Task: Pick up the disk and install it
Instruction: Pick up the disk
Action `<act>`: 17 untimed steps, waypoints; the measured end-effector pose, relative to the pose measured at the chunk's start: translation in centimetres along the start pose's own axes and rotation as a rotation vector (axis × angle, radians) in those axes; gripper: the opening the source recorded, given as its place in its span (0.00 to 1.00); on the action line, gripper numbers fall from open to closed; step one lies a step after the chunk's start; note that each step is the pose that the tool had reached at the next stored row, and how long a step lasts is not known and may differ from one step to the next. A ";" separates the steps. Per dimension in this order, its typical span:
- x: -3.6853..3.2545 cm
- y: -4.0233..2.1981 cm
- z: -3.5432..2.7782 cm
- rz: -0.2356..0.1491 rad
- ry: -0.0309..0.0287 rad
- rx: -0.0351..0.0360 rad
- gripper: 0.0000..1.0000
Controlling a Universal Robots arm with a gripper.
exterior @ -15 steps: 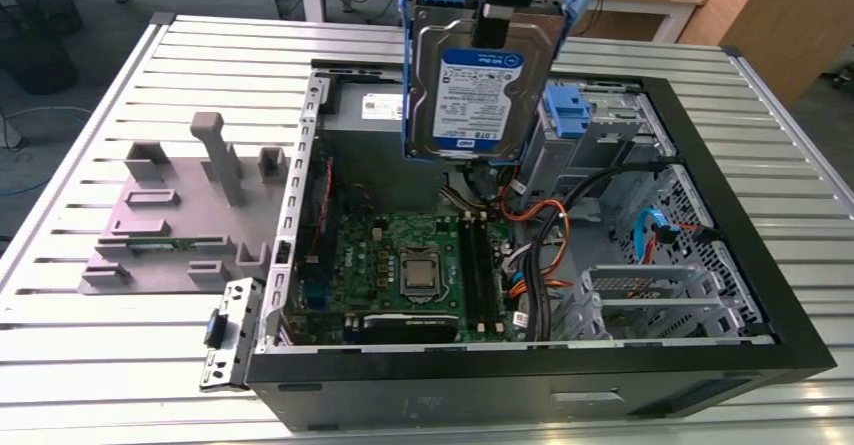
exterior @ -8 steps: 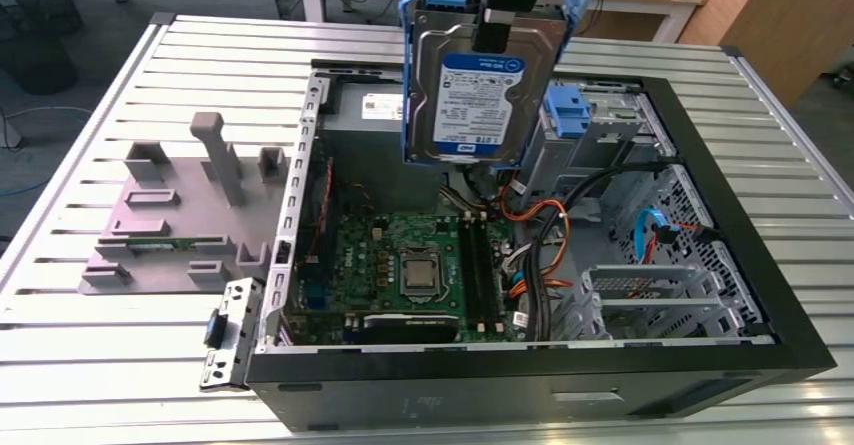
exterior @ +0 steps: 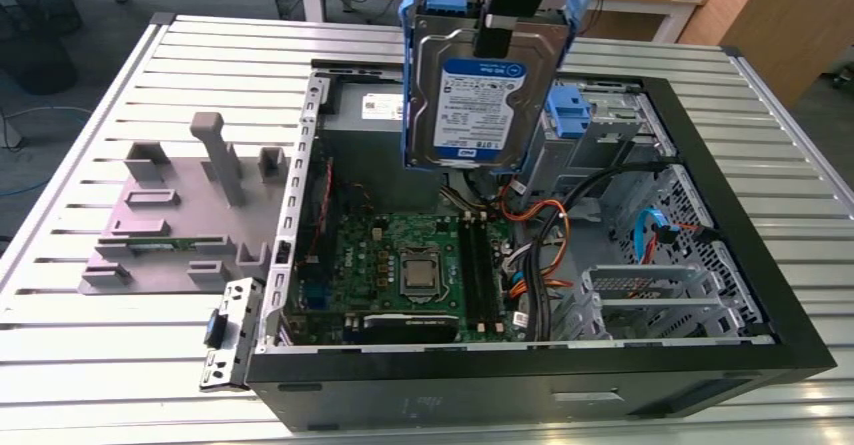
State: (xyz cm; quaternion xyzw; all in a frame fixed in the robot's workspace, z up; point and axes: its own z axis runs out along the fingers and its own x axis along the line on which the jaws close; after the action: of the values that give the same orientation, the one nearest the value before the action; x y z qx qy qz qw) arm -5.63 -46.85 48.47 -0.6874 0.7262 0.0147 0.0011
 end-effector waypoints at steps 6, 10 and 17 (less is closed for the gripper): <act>0.45 -0.03 -0.01 0.000 0.0000 0.0000 0.35; 0.67 -0.03 -0.01 0.000 0.0000 0.0000 0.35; 0.70 -0.04 -0.01 0.000 0.0000 0.0000 0.35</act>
State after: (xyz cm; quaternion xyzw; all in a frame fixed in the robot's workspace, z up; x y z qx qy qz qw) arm -5.63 -47.55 48.47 -0.6873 0.7262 0.0147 0.0010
